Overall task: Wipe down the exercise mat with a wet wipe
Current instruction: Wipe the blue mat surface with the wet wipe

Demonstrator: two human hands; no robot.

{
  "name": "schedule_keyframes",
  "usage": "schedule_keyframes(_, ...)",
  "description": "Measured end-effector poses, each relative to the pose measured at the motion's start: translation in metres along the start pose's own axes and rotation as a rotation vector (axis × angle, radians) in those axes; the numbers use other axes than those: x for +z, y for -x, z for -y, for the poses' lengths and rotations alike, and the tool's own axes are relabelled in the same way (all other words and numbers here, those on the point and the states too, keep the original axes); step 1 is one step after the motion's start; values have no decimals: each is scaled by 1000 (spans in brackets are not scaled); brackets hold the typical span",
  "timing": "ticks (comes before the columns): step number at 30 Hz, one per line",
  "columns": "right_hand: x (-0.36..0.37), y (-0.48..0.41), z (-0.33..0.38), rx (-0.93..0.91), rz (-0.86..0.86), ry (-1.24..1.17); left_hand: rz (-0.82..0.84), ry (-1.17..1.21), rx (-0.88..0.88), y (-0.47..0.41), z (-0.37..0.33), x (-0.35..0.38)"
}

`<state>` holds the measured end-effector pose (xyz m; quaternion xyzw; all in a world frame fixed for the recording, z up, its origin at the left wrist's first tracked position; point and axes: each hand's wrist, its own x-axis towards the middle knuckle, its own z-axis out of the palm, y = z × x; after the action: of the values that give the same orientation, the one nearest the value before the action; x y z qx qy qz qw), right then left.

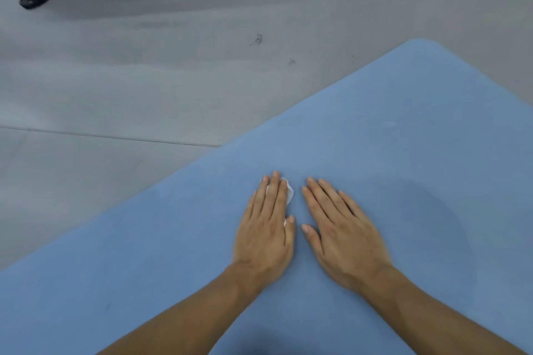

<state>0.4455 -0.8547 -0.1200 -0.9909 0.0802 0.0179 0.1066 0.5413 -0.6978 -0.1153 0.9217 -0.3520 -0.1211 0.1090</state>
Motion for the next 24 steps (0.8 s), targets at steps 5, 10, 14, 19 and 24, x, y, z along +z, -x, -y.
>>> schedule_keyframes(5, -5, 18, -17, 61, -27, -7, -35, 6, -50, -46, -27, 1)
schedule_keyframes(10, -11, 30, -28, 110, -90, -28, -50, -24, -64, -88, -59, -2)
schedule_keyframes(14, -13, 40, -37, 116, -107, -12, -10, -43, -30, -79, -61, 2)
schedule_keyframes(19, -23, 60, -54, 193, -61, -22, 26, -35, 141, -28, -57, 14)
schedule_keyframes(24, -46, 73, -54, 226, 62, -26, 43, -41, 180, 1, -70, 23)
